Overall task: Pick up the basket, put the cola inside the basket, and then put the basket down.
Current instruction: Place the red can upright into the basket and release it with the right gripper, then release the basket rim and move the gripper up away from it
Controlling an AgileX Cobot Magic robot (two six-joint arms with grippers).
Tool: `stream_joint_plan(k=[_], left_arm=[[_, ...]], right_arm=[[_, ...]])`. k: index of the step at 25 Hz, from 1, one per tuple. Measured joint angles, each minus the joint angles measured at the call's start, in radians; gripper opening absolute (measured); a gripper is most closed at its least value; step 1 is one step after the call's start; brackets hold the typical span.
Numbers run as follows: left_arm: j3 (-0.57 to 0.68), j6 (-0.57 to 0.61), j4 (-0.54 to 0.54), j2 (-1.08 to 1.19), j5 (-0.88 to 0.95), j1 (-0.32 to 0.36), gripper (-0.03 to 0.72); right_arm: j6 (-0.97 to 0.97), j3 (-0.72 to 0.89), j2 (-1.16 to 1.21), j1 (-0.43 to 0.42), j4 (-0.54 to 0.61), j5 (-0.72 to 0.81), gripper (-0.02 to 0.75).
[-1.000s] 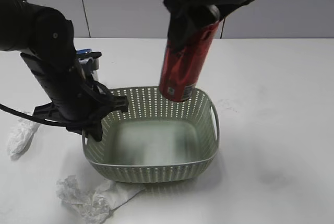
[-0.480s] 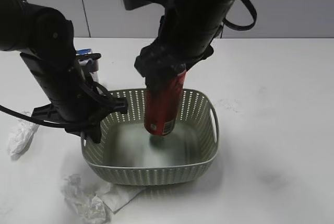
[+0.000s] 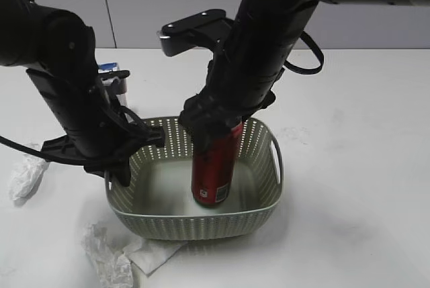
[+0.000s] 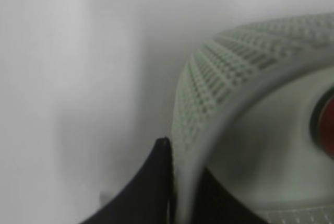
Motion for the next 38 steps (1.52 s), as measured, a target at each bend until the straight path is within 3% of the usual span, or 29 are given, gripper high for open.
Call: stream_joint_plan(k=[3,11,20,25,38], left_arm=[[0.0,0.0,-0.006,0.0,-0.001,0.0,-0.002],[0.0,-0.001,-0.009,0.0,-0.001,0.0,-0.002],[0.0,-0.001,-0.013,0.0,0.006,0.0,-0.002],[0.0,-0.001,-0.018,0.0,0.028,0.0,-0.002],[-0.01,-0.001,-0.048,0.0,0.066,0.0,-0.002]], right_arm=[[-0.008,0.0,0.0,0.0,0.034,0.0,0.617],[-0.014,-0.019,-0.046,0.0,0.05,0.022,0.619],[-0.015,-0.202,-0.103,-0.044,0.048,0.156,0.619],[-0.021,-0.234,-0.103,-0.187,0.046,0.173,0.619],[-0.04,-0.236,-0.103,-0.684,0.037,0.292,0.594]])
